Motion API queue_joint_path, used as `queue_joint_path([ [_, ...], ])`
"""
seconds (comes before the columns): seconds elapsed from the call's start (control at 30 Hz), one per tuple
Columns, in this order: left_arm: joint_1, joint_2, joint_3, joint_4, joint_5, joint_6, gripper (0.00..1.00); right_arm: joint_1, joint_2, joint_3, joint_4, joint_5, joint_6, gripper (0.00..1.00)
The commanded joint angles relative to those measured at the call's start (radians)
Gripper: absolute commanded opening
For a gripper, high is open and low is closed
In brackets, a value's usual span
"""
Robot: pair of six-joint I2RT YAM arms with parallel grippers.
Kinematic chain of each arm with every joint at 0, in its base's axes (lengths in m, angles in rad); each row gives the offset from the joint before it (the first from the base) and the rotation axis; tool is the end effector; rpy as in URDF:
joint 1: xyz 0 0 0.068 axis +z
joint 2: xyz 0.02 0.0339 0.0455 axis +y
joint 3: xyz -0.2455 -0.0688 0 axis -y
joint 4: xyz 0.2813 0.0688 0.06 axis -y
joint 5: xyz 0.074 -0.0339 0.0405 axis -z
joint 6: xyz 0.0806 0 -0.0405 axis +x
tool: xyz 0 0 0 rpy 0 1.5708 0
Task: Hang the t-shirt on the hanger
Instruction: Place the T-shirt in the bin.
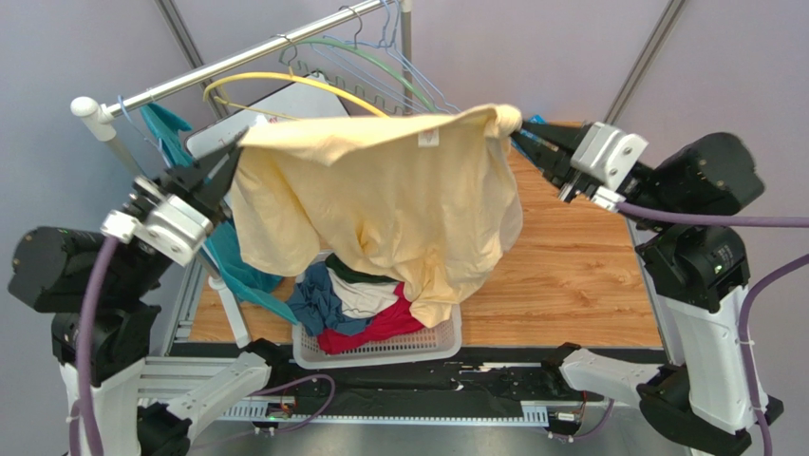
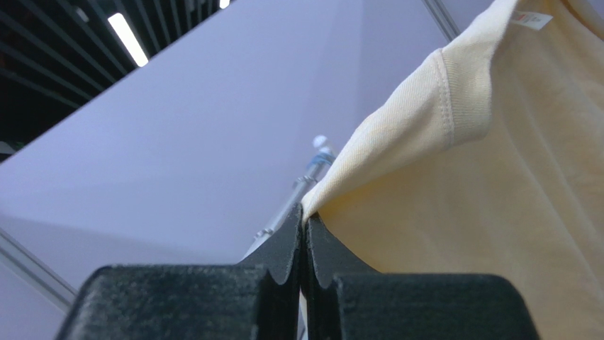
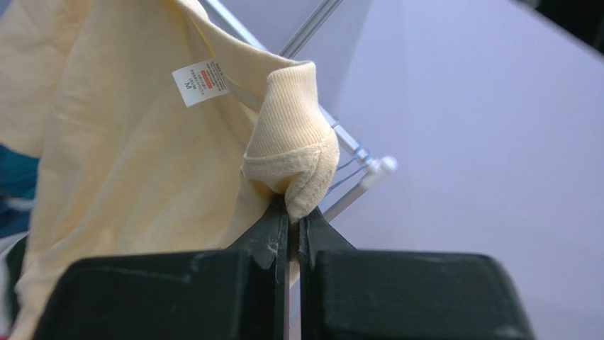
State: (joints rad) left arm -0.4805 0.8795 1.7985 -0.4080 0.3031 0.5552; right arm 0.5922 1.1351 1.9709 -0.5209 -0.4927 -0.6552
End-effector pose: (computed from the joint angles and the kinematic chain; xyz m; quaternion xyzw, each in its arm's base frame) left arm 0.0936 -0.0759 0.6365 0.3605 0.3697 -0.0444 0.8552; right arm 0.1433 0.1424 0.6299 -0.4929 0.3472 0.1185 0.7889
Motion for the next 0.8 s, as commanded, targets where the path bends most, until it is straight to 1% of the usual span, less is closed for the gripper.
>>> queue_joint_path([
  [0.0, 0.006, -0.184, -0.285, -0.269, 0.040, 0.101, 0.00, -0.005, -0.138, -0.346, -0.141, -0.049, 0.052, 0.00],
  [0.03, 0.005, -0.241, -0.335, -0.311, 0.037, 0.100, 0.00, -0.005, -0.199, -0.410, -0.171, -0.069, 0.048, 0.00],
  [0.07, 0.006, -0.264, -0.379, -0.409, 0.042, 0.113, 0.00, 0.000, -0.221, -0.484, -0.191, -0.069, 0.066, 0.00],
  [0.1, 0.006, -0.286, -0.471, -0.448, 0.044, 0.145, 0.00, 0.006, -0.241, -0.542, -0.227, -0.070, 0.074, 0.00],
  [0.13, 0.006, -0.316, -0.514, -0.487, 0.050, 0.167, 0.00, 0.009, -0.262, -0.643, -0.246, -0.084, 0.078, 0.00],
  [0.17, 0.006, -0.324, -0.556, -0.564, 0.060, 0.195, 0.00, 0.012, -0.264, -0.685, -0.289, -0.096, 0.069, 0.00],
  [0.2, 0.006, -0.335, -0.636, -0.589, 0.080, 0.228, 0.00, 0.030, -0.262, -0.720, -0.300, -0.104, 0.066, 0.00],
  [0.23, 0.006, -0.332, -0.674, -0.604, 0.083, 0.226, 0.00, 0.038, -0.239, -0.783, -0.307, -0.110, 0.062, 0.00],
  [0.27, 0.005, -0.324, -0.709, -0.620, 0.088, 0.219, 0.00, 0.041, -0.223, -0.805, -0.318, -0.121, 0.051, 0.00],
  [0.3, 0.006, -0.292, -0.762, -0.640, 0.111, 0.218, 0.00, 0.047, -0.206, -0.825, -0.318, -0.135, 0.028, 0.00],
  [0.37, 0.006, -0.240, -0.812, -0.673, 0.126, 0.204, 0.00, 0.054, -0.138, -0.857, -0.303, -0.141, 0.017, 0.00],
  [0.4, 0.006, -0.179, -0.823, -0.680, 0.128, 0.196, 0.00, 0.055, -0.111, -0.860, -0.300, -0.141, 0.005, 0.00],
  [0.47, 0.011, -0.124, -0.849, -0.663, 0.113, 0.155, 0.00, 0.058, -0.049, -0.868, -0.281, -0.139, -0.003, 0.00],
  [0.5, 0.032, -0.090, -0.852, -0.655, 0.122, 0.149, 0.00, 0.058, -0.032, -0.871, -0.281, -0.138, -0.018, 0.00],
  [0.57, 0.068, -0.073, -0.866, -0.619, 0.140, 0.129, 0.00, 0.060, -0.006, -0.886, -0.275, -0.133, -0.030, 0.01],
  [0.67, 0.143, -0.041, -0.863, -0.580, 0.133, 0.106, 0.00, 0.060, 0.014, -0.912, -0.249, -0.104, -0.037, 0.06],
  [0.77, 0.229, 0.009, -0.831, -0.578, 0.125, 0.078, 0.00, 0.058, 0.008, -0.905, -0.232, -0.044, -0.018, 0.18],
])
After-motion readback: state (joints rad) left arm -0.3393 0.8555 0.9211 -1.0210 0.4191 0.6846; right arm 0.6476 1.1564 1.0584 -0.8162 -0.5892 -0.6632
